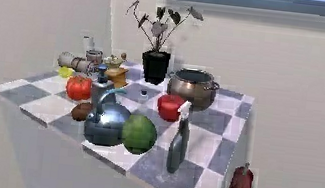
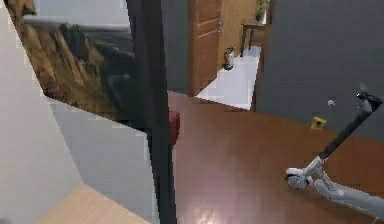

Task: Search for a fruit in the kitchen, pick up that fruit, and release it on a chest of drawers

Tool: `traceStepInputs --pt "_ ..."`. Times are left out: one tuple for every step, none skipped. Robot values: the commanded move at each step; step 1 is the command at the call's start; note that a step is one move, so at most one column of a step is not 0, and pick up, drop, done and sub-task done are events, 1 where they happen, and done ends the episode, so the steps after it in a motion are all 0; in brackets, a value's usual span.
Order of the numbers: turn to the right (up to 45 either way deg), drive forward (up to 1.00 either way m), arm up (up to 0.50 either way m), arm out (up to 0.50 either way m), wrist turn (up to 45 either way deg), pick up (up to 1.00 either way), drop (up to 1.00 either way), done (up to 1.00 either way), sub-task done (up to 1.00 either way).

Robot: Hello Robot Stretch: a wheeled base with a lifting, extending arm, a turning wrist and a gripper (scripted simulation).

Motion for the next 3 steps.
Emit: traceStepInputs --pt "-45.0 0.0 0.0 0.0 0.0 0.0 0.0 0.0 0.0" --pt "-42.0 0.0 0.0 0.0 0.0 0.0 0.0 0.0 0.0" --pt "0.0 0.0 0.5 0.0 0.0 0.0 0.0 0.0 0.0"
